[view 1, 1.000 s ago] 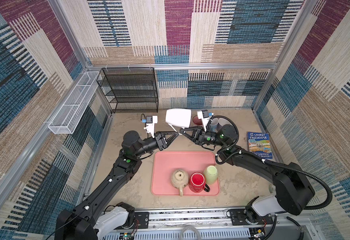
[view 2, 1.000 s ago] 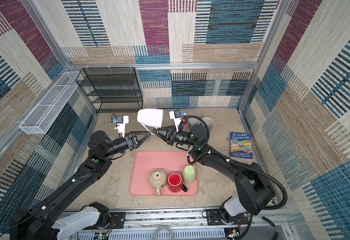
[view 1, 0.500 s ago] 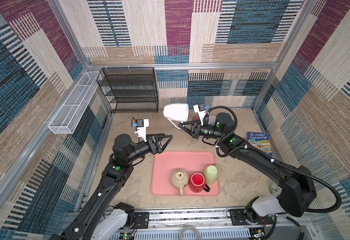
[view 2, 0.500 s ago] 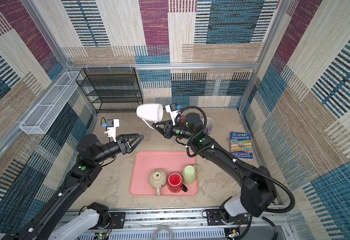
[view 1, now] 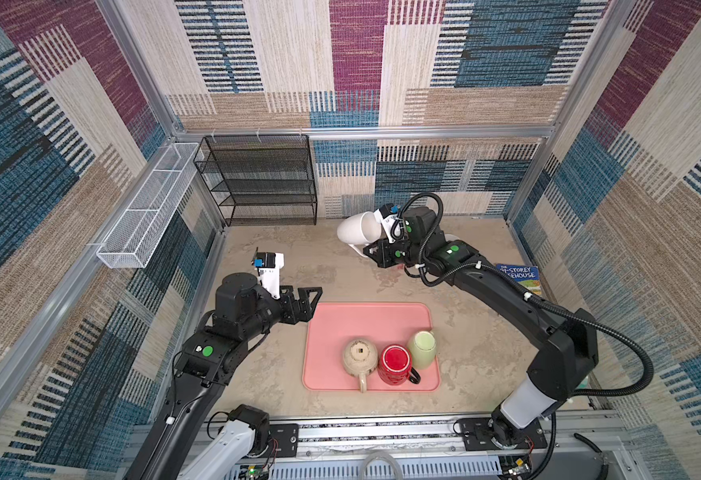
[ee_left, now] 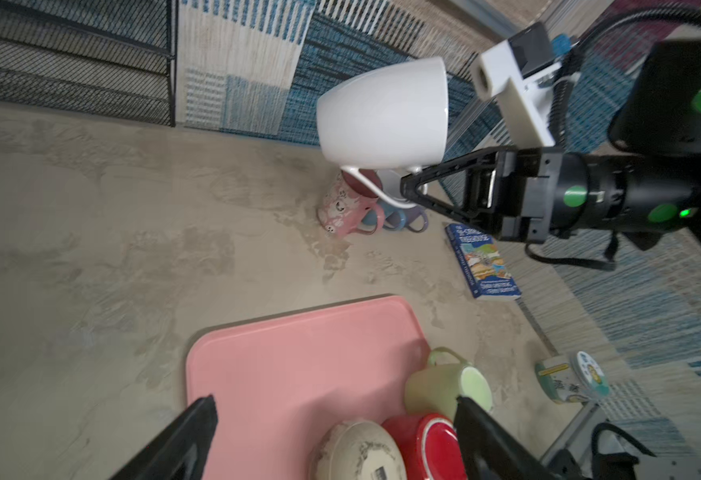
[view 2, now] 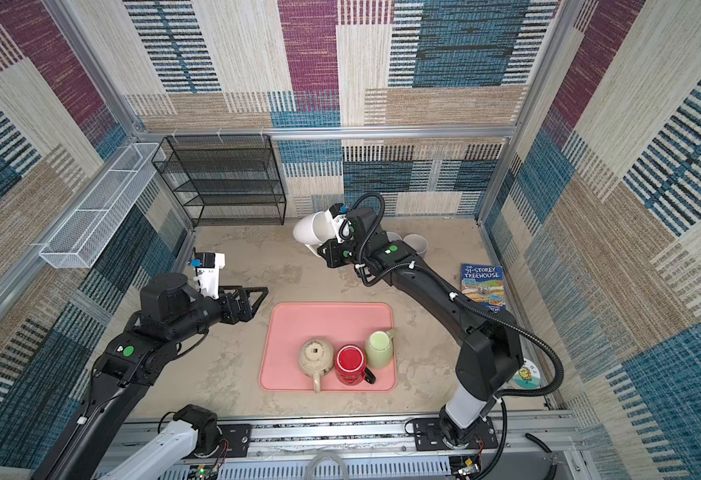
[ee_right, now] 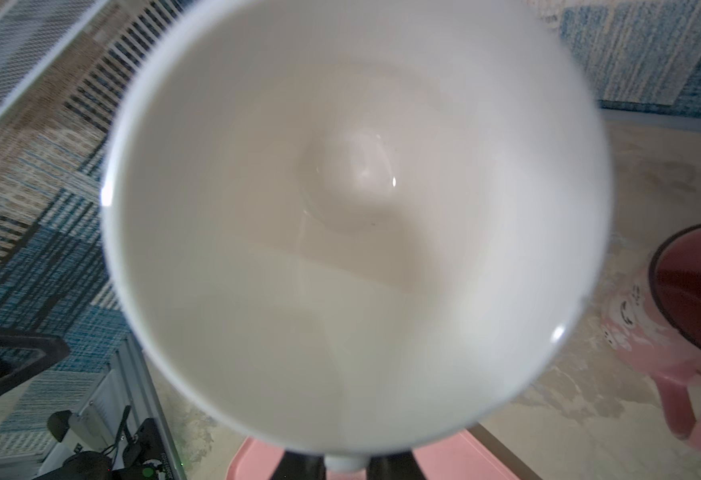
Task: Turn the mug right side up
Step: 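Carry the white mug toward the pink mug with right gripper while left withdraws, then lower the white mug upright beside the pink mug and open the right gripper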
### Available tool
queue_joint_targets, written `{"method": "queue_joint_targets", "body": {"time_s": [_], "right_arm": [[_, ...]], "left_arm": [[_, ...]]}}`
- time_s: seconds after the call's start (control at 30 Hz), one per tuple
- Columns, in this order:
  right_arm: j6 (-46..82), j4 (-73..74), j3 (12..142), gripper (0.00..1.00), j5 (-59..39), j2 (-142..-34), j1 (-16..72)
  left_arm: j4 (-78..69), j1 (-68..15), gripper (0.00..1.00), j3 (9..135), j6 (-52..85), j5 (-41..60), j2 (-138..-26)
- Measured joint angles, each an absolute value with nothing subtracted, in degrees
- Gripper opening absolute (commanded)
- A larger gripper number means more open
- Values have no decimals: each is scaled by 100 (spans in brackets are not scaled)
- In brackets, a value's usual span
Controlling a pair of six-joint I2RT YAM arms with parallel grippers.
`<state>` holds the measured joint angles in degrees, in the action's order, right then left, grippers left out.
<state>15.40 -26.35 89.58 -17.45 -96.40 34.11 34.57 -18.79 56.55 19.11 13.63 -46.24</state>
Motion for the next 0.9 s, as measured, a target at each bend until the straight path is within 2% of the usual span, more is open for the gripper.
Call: {"method": "queue_joint_targets", "body": {"time_s": [0.4,0.9], "right_arm": [[1059,-4274,10728,0,-829,-11045,3492],[875,-5162,11544,0,-80,-12081,3492]], "left_arm": [[3922,-1879,91,5374,1511,585,-4982],[4062,-1977,91,5251,1245,16,-4888]]}}
